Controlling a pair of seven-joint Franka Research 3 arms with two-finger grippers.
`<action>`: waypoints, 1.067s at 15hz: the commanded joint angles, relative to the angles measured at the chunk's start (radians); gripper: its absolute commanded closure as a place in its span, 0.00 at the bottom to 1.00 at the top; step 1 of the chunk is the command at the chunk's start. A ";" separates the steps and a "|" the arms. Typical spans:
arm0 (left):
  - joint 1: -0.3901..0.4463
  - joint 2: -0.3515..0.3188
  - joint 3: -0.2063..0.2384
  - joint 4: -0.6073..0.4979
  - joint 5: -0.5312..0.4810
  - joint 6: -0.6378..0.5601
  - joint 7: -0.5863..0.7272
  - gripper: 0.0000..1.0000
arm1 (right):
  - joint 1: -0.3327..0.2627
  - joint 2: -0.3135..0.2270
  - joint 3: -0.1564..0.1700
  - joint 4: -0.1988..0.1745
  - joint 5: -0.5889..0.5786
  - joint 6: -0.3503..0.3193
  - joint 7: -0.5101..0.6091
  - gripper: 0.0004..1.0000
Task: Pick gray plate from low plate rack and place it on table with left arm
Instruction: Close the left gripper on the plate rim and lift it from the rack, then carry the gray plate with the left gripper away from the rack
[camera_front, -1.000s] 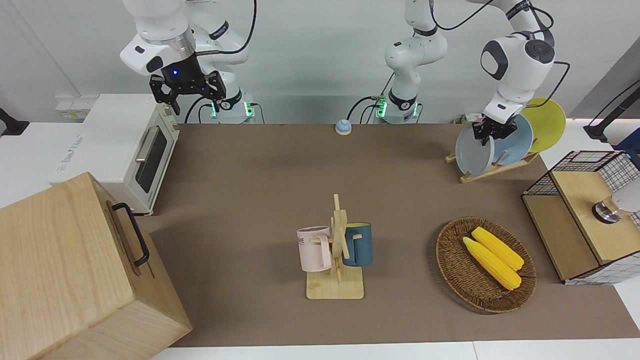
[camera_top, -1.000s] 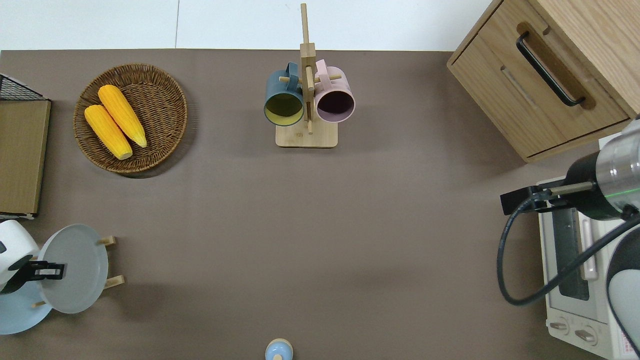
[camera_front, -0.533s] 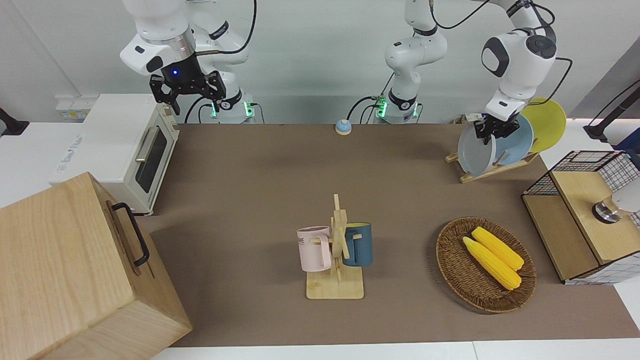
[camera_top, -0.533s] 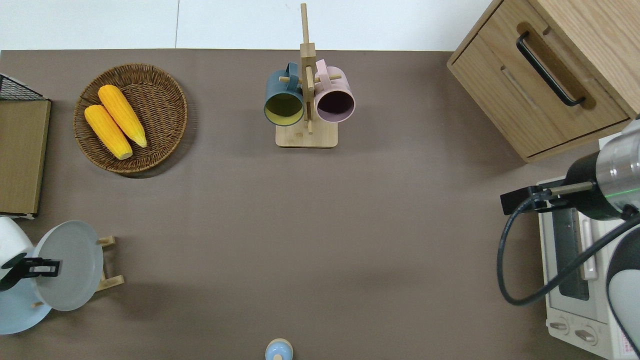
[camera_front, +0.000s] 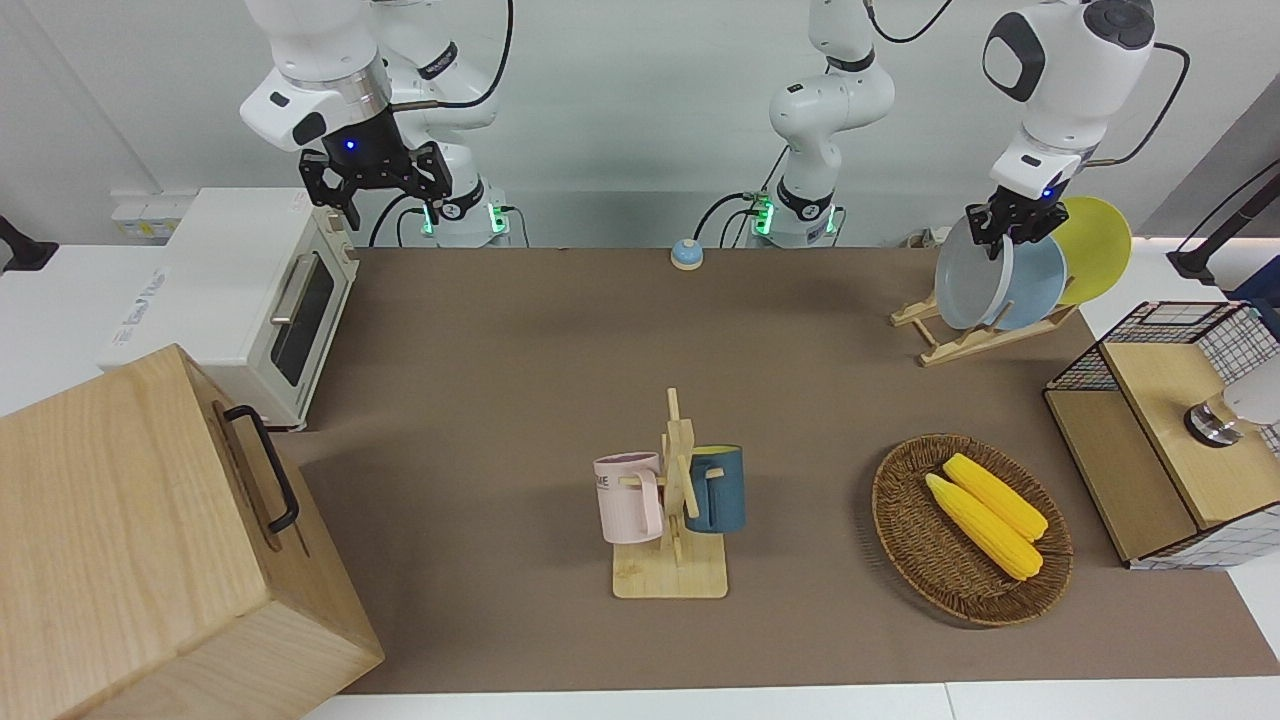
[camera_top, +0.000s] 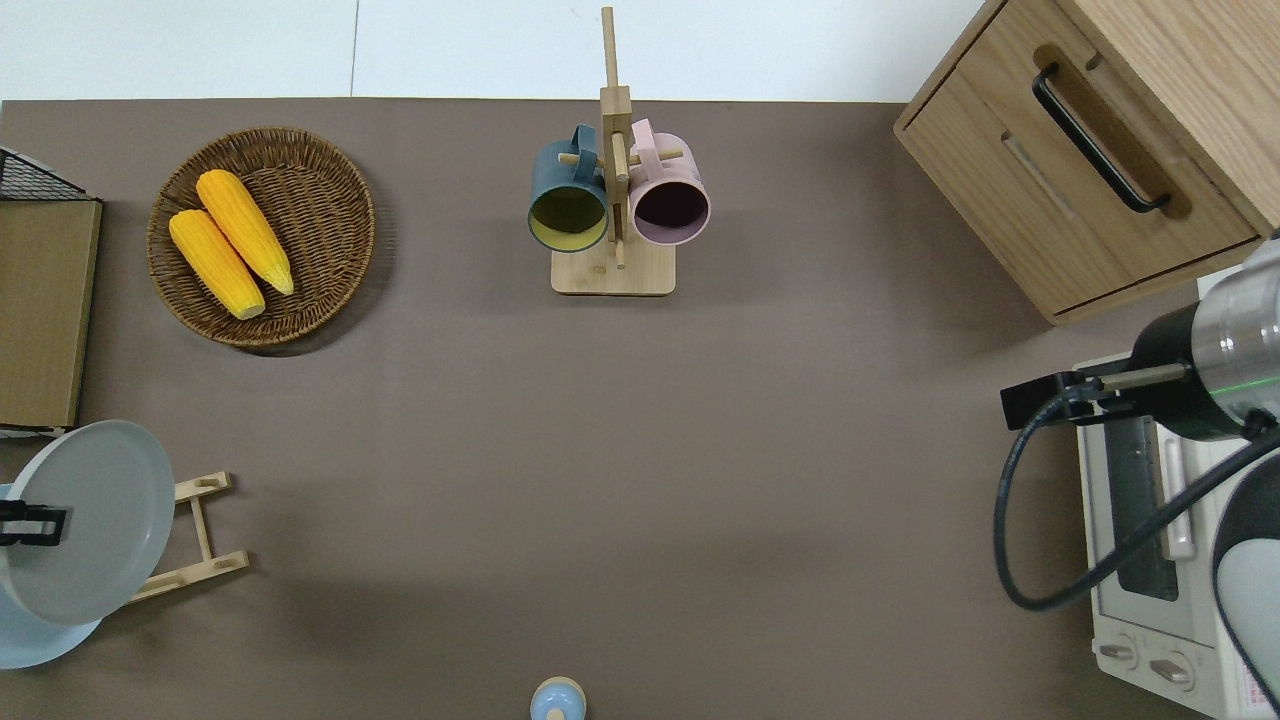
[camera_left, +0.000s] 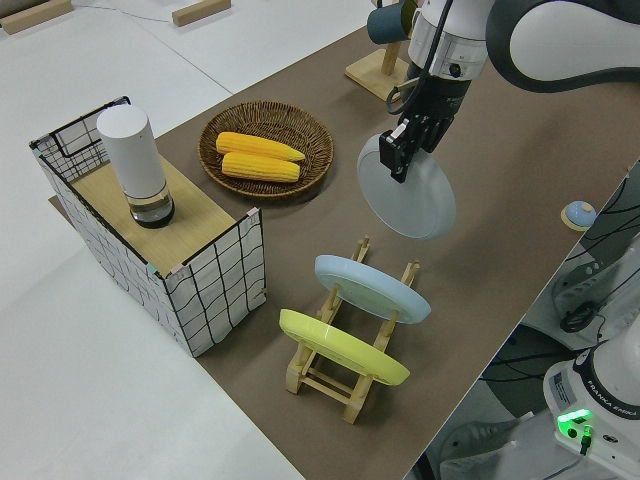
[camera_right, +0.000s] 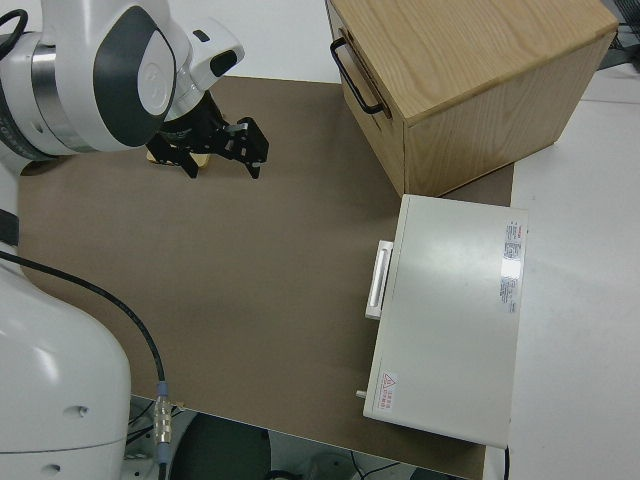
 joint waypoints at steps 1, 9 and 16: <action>-0.007 0.000 -0.004 0.023 -0.082 -0.062 -0.060 1.00 | -0.010 -0.002 0.006 0.006 0.010 -0.014 0.000 0.01; 0.002 0.019 0.002 0.012 -0.411 -0.132 -0.111 1.00 | -0.010 -0.002 0.006 0.006 0.010 -0.014 0.000 0.01; -0.061 0.069 -0.011 -0.016 -0.540 -0.143 -0.118 1.00 | -0.010 -0.002 0.006 0.006 0.010 -0.013 0.000 0.01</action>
